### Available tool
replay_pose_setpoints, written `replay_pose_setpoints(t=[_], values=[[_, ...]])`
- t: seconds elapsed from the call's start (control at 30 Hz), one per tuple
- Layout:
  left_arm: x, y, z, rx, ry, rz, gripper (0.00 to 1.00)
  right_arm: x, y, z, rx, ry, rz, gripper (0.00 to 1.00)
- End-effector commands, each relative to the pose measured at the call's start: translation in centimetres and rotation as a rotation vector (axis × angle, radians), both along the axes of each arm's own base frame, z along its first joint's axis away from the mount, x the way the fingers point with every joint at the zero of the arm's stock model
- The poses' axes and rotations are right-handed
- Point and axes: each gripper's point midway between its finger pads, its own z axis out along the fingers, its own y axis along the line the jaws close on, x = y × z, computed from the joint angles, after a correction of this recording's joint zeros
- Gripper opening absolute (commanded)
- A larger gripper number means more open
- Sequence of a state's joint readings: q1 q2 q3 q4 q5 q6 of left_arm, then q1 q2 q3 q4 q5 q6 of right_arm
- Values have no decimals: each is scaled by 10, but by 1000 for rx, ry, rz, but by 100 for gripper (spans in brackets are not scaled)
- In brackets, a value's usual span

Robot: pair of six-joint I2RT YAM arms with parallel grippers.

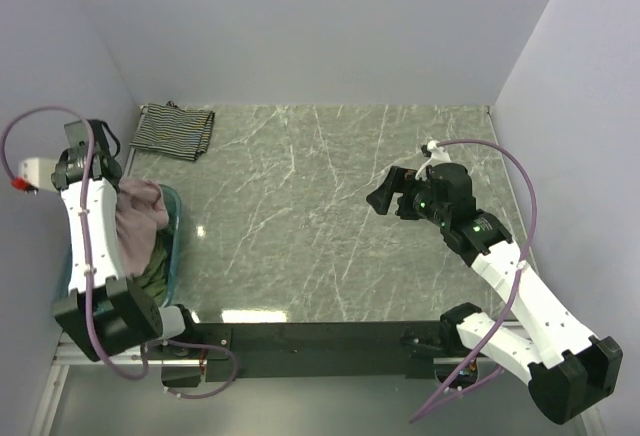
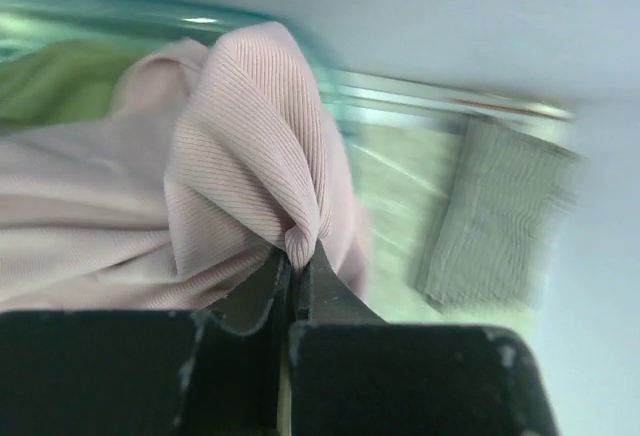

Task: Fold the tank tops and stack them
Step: Grab the tank top from the pile, then move the tank top to the center of the board

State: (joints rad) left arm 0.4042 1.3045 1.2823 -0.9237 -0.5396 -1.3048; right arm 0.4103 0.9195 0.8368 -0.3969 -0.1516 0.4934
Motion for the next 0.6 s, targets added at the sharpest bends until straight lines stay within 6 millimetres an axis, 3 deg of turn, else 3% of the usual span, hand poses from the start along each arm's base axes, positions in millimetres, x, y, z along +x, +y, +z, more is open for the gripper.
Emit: replay_pose_setpoints(t=[0.0,0.07,0.1,0.13,0.2,0.37,0.4,0.43,0.47,0.53,0.57], values=[[23,-11,97,179,-196,-109,1,6,4,29,32,-83,8,97],[36,-34,126,219,-246,-185,1,6,3,32,30,-93,2,97],[41,-38,155,269,-280,-203,1,6,2,34,30,-98,0,97],[50,-60,169,281,-306,-269,1,6,1,35,29,-100,-5,97],[62,-79,206,333,-356,-346,1,8,-1,40,29,-110,-20,97],[87,-174,273,414,-503,-620,1,13,-11,61,30,-161,-87,98],[96,-192,275,430,-502,-663,1,16,-17,65,22,-175,-123,98],[96,-223,279,439,-517,-731,1,16,-19,74,32,-192,-138,98],[97,-238,287,447,-532,-760,1,18,-24,77,26,-199,-167,98],[106,-284,275,431,-518,-870,1,21,-34,88,23,-226,-228,98],[110,-298,267,420,-508,-904,1,22,-38,91,18,-228,-251,98]])
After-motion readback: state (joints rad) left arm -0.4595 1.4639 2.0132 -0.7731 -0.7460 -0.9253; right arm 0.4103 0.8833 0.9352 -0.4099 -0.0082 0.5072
